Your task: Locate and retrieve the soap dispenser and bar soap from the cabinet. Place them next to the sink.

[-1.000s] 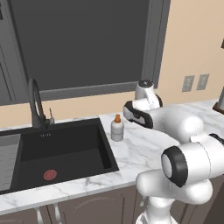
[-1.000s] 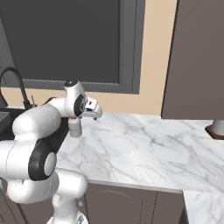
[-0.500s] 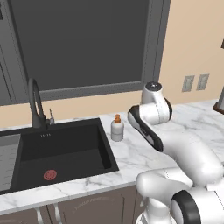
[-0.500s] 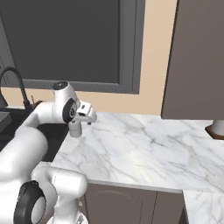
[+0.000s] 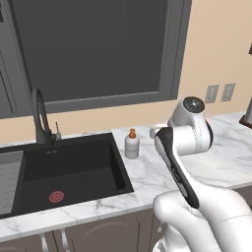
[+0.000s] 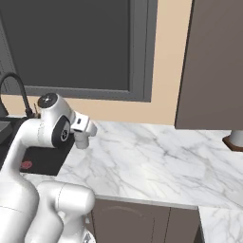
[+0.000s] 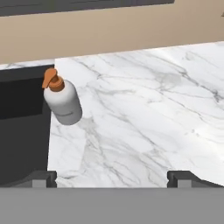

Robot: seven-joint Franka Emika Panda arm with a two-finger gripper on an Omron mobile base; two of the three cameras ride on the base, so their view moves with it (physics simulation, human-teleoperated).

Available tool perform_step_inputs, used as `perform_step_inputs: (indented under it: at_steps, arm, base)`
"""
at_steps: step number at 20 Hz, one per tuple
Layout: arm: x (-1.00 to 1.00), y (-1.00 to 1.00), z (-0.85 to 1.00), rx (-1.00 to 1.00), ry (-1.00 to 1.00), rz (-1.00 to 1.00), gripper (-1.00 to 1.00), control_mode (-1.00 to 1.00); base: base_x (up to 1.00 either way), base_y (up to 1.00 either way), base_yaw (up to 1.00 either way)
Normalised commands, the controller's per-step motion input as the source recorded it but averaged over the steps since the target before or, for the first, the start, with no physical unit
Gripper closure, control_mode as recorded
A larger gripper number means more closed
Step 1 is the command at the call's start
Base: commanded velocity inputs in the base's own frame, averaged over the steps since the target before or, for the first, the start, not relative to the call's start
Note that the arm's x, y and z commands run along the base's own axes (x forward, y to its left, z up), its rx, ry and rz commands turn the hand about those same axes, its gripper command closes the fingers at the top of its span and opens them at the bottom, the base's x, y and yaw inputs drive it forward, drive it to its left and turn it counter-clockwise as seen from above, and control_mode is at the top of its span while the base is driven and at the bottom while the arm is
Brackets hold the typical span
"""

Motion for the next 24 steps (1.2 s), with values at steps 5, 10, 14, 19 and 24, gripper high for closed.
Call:
perform_step_inputs:
  at_steps: [5, 10, 14, 19, 24]
  arm:
    - [-0.6, 0.1, 0.43, 0.01, -0.3, 0.0, -1.0, -1.0]
    - [-0.52, 0.06, 0.17, -0.01, -0.24, 0.0, -1.0, -1.0]
    - [-0.38, 0.16, 0.15, -0.04, -0.17, 0.0, -1.0, -1.0]
    - [-0.46, 0.17, 0.12, -0.04, -0.13, -0.11, -1.0, -1.0]
    - [-0.36, -0.07, 0.08, 0.01, 0.11, -0.09, -1.0, -1.0]
  base:
    - [0.0, 0.0, 0.0]
    - [0.0, 0.0, 0.0]
    - [0.0, 0.0, 0.0]
    - [0.0, 0.0, 0.0]
    - [0.0, 0.0, 0.0]
